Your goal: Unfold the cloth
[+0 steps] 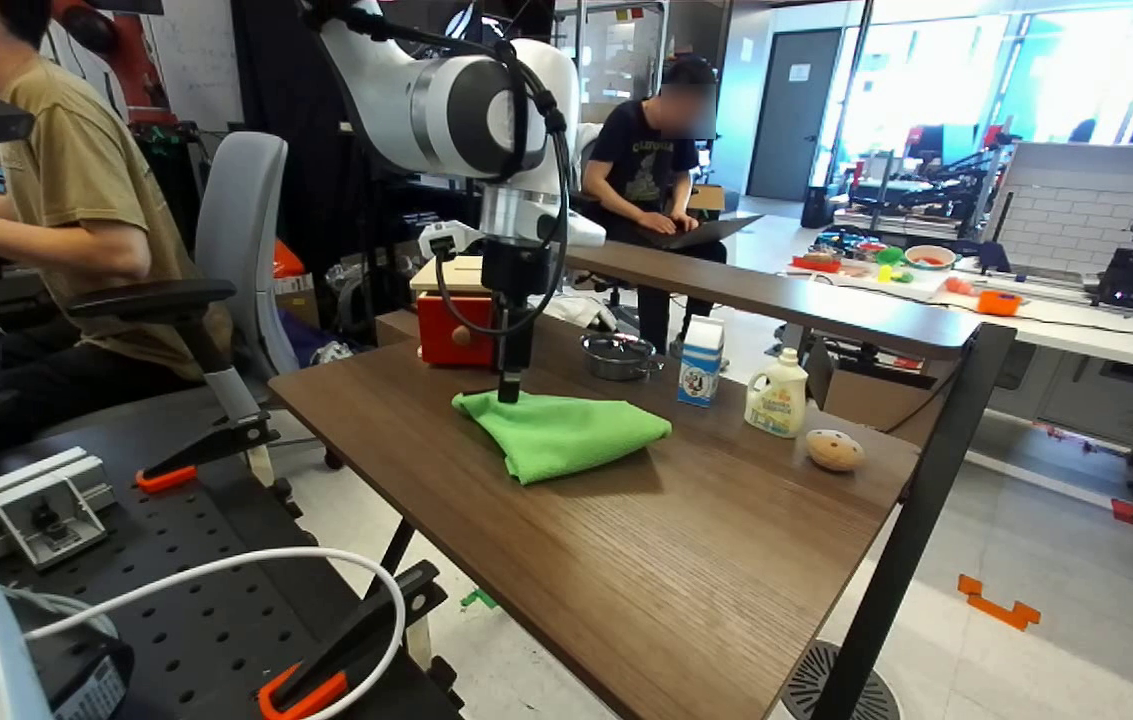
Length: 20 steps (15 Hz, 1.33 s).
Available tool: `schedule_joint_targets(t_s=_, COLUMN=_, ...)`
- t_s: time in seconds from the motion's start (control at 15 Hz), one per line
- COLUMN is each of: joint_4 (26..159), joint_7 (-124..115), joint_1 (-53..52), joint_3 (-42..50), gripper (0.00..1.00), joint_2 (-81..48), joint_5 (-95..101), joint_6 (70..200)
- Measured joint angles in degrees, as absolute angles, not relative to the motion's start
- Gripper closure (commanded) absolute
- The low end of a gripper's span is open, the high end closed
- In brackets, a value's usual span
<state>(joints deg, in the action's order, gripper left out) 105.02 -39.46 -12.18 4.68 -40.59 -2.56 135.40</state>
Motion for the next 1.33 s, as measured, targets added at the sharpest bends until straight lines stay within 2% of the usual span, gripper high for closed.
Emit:
schedule_joint_targets(t_s=0.07, joint_4=104.7, joint_7=-39.6, joint_1=-12.2, joint_3=4.8, gripper=0.32, joint_2=-40.9, joint_5=-2.6, joint_6=134.9)
schedule_joint_targets(t_s=0.4, joint_4=103.9, joint_7=-40.2, joint_1=-12.3, joint_3=5.0, gripper=0.73, joint_2=-41.5, joint_5=-2.5, joint_6=133.7)
schedule_joint_targets(t_s=0.6, joint_4=103.7, joint_7=-40.4, joint_1=-12.4, joint_3=5.2, gripper=0.95, joint_2=-41.5, joint_5=-2.4, joint_6=133.7)
schedule_joint_targets(t_s=0.67, joint_4=103.5, joint_7=-40.6, joint_1=-12.5, joint_3=5.4, gripper=0.99, joint_2=-41.5, joint_5=-2.3, joint_6=133.7)
schedule_joint_targets(t_s=1.33, joint_4=102.5, joint_7=-41.0, joint_1=-12.4, joint_3=7.2, gripper=0.99, joint_2=-38.2, joint_5=-1.4, joint_6=134.8)
